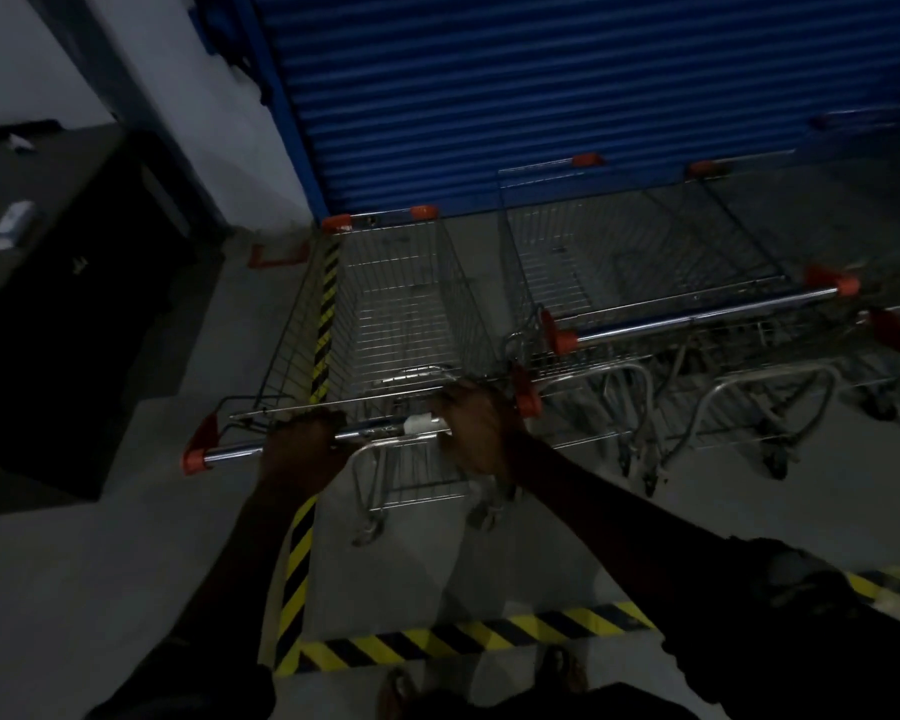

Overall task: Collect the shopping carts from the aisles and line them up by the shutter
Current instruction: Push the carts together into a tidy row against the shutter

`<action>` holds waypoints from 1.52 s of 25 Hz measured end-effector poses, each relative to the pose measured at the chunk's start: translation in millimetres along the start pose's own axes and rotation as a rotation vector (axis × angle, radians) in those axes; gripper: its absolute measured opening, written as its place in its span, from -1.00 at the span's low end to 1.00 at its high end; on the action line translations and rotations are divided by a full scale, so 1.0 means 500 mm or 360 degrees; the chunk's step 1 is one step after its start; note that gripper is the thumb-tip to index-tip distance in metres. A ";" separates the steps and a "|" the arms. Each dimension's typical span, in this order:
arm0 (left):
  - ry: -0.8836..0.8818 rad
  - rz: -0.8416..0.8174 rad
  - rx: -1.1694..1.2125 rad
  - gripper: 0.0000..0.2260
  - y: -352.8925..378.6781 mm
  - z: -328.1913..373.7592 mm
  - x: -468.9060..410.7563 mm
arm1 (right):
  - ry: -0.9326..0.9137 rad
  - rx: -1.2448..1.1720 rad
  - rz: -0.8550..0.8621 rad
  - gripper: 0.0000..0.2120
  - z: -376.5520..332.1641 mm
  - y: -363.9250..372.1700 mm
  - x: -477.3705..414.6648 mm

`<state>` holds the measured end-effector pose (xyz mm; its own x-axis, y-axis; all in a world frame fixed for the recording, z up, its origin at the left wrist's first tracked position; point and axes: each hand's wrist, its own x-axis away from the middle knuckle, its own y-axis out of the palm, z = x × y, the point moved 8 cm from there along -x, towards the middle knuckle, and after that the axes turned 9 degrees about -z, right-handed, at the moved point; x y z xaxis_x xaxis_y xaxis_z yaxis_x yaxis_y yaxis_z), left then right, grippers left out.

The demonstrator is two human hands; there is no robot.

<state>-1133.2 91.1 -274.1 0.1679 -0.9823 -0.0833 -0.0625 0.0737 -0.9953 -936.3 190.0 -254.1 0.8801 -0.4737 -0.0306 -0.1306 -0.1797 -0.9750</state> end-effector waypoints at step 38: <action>0.0195 0.0214 -0.0028 -0.09 -0.044 0.418 -0.088 | 0.0308 0.0105 -0.0034 -0.58 0.254 -0.035 0.187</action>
<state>-933.8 168.9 -258.8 0.0359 -0.9774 -0.2081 -0.0938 0.2041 -0.9745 -793.7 258.2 -267.9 0.7775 -0.6283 0.0270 -0.0769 -0.1376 -0.9875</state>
